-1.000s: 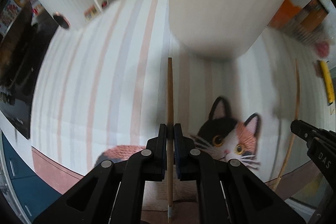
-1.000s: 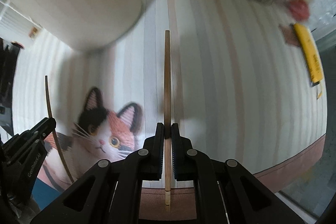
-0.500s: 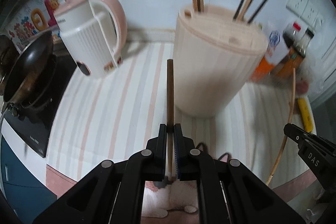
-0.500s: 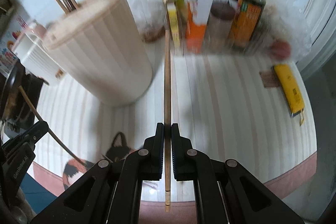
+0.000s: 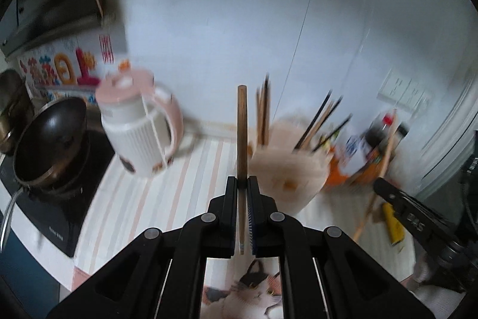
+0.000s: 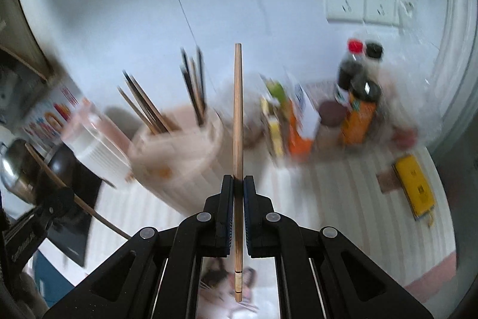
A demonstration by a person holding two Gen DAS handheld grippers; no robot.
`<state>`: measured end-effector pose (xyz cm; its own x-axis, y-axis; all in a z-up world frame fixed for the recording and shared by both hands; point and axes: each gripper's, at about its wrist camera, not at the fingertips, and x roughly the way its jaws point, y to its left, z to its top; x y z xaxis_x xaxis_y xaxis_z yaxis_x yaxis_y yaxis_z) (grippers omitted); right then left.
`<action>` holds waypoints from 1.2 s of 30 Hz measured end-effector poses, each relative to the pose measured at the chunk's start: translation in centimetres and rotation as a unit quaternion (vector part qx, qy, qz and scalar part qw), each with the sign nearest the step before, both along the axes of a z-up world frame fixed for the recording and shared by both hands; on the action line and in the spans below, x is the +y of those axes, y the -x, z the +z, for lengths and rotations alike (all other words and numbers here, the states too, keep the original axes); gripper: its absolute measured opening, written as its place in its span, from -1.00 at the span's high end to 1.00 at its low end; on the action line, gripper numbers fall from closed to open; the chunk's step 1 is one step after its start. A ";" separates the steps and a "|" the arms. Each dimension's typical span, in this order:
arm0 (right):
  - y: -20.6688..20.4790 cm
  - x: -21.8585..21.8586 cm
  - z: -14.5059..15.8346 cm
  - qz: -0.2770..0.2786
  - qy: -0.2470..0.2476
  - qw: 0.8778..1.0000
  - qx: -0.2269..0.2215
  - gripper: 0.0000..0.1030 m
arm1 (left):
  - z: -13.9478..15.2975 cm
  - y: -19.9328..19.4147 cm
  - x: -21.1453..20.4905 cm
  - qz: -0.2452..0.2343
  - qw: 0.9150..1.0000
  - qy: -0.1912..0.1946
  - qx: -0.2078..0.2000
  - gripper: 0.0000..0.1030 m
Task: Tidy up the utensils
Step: 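Lift both wooden chopsticks and carry them above the beige holder, then open both tools to drop the wooden chopsticks into the holder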
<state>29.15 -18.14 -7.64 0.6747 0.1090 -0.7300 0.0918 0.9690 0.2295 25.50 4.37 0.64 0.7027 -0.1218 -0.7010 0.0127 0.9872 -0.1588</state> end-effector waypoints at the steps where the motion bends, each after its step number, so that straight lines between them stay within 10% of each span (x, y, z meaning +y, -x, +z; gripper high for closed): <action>1: -0.4 0.0 1.1 0.002 -0.009 1.000 -0.013 0.87 | 0.8 0.0 0.0 -0.002 1.000 0.005 -0.006 0.93; 11: -7.1 0.8 8.4 0.011 -0.056 0.992 -0.109 0.87 | 8.4 -5.0 -1.9 -0.032 0.996 0.033 -0.078 0.93; 31: -15.0 3.8 3.0 0.027 -0.007 0.992 -0.126 0.86 | 1.3 -13.6 -2.9 -0.031 0.999 0.006 0.033 0.82; 33: -14.5 3.7 3.3 0.027 0.004 0.993 -0.118 0.79 | 1.7 -13.0 -2.4 -0.019 0.999 -0.012 0.023 0.69; 36: -13.1 3.5 4.3 0.019 0.012 0.993 -0.116 0.69 | 2.0 -11.5 -1.4 0.006 1.000 -0.028 0.011 -0.31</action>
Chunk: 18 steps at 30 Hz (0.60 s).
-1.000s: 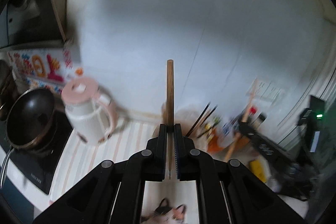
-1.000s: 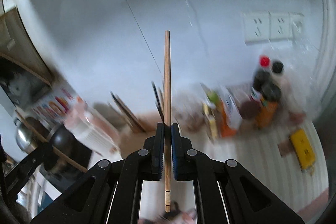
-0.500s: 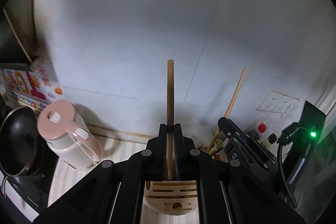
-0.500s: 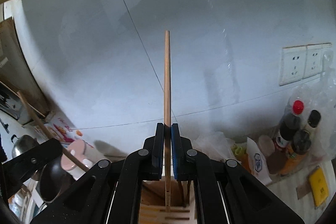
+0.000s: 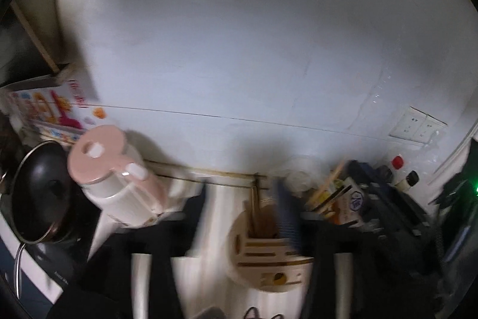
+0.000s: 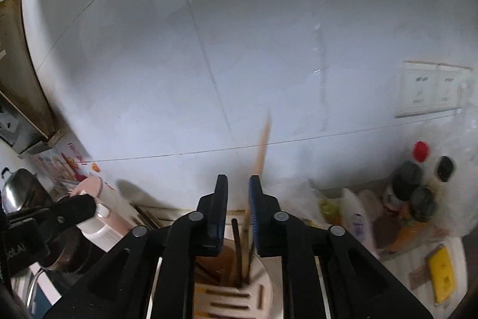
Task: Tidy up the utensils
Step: 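Open both tools to drop the wooden chopsticks into the holder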
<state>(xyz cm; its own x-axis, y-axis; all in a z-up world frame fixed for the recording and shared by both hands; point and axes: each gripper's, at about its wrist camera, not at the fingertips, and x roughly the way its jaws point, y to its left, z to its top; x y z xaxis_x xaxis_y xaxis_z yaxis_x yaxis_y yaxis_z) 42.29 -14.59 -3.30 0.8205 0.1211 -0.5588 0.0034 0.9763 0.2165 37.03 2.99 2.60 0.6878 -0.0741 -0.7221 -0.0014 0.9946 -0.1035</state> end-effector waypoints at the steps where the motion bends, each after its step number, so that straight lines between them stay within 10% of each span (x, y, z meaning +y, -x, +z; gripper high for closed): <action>1: 0.5 -0.1 0.3 0.000 -0.001 1.000 0.003 0.68 | 0.0 0.5 0.3 0.008 1.000 -0.006 -0.004 -0.48; 9: 6.1 0.2 0.3 -0.034 0.044 0.998 0.042 0.27 | -4.0 3.5 1.9 0.028 0.998 -0.045 0.028 -0.65; 12: 7.9 0.3 -1.0 -0.044 0.055 0.995 0.066 -0.13 | -5.1 4.5 1.6 0.024 0.997 -0.066 0.028 -0.90; 14: 8.9 0.3 -1.8 -0.054 0.062 0.994 0.076 -0.75 | -5.7 5.2 1.5 0.019 0.997 -0.075 0.031 -0.91; 18: 10.7 0.4 -2.8 -0.080 0.080 0.990 0.089 -0.95 | -6.2 6.4 1.3 0.005 0.996 -0.081 0.032 -0.91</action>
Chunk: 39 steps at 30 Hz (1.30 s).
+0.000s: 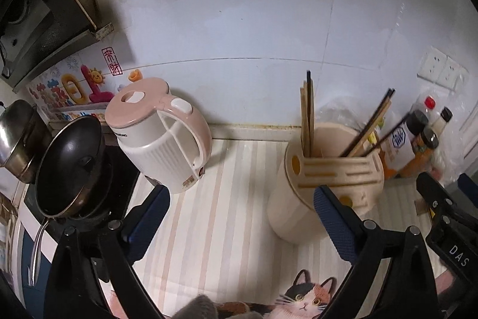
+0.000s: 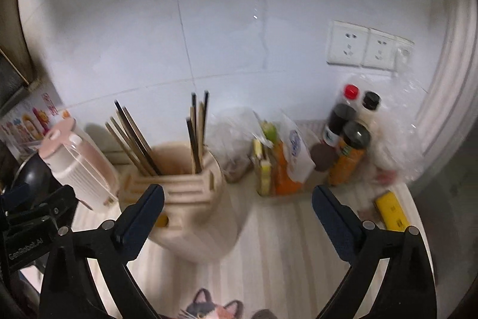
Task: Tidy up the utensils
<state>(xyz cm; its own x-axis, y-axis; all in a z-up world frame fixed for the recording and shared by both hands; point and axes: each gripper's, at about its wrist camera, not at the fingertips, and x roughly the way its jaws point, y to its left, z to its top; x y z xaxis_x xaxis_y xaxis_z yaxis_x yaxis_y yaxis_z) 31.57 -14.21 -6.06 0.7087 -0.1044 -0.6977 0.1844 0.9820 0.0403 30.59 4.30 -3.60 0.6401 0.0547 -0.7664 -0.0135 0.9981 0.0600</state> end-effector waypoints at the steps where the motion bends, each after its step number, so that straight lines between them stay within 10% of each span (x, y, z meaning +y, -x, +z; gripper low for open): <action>1: 0.4 0.0 -0.1 -0.007 0.007 1.000 0.001 -0.95 | -0.1 0.3 0.0 -0.006 1.000 0.001 0.000 -0.92; 39: 29.7 2.0 12.4 -0.005 0.068 0.992 -0.105 -1.00 | 10.4 27.1 -1.2 0.007 0.993 0.020 -0.120 -0.94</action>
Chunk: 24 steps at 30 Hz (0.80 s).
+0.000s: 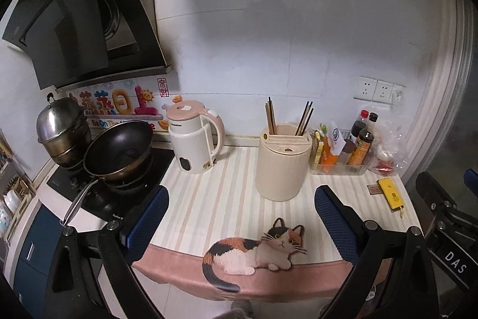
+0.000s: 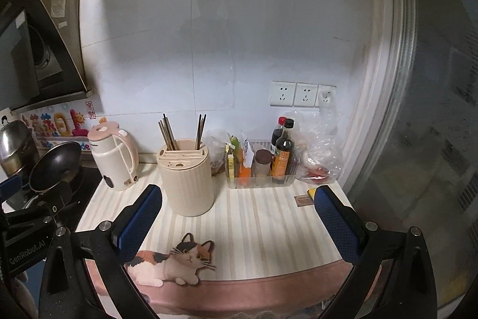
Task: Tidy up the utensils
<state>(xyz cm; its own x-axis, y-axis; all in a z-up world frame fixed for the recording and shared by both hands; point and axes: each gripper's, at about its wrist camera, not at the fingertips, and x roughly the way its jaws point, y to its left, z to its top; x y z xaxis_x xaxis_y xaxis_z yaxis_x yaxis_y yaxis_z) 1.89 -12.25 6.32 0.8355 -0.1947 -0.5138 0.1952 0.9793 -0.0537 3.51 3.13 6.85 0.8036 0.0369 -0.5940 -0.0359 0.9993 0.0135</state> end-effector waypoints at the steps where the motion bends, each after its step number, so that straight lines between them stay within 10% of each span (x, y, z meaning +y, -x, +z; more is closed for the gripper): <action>1: 0.5 0.0 0.1 0.001 0.000 1.000 -0.001 -1.00 | 0.1 0.5 0.0 0.001 1.000 0.000 -0.002 -0.94; 24: 2.4 0.7 0.4 0.007 -0.005 1.000 0.001 -1.00 | 0.1 2.3 1.3 0.013 1.000 -0.002 -0.003 -0.94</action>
<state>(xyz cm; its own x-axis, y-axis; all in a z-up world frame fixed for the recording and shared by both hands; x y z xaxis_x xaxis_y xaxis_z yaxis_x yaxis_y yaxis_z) -0.47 -11.59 6.76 0.8371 -0.1771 -0.5176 0.1806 0.9826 -0.0441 1.26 4.40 6.91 0.8055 0.0612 -0.5895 -0.0626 0.9979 0.0181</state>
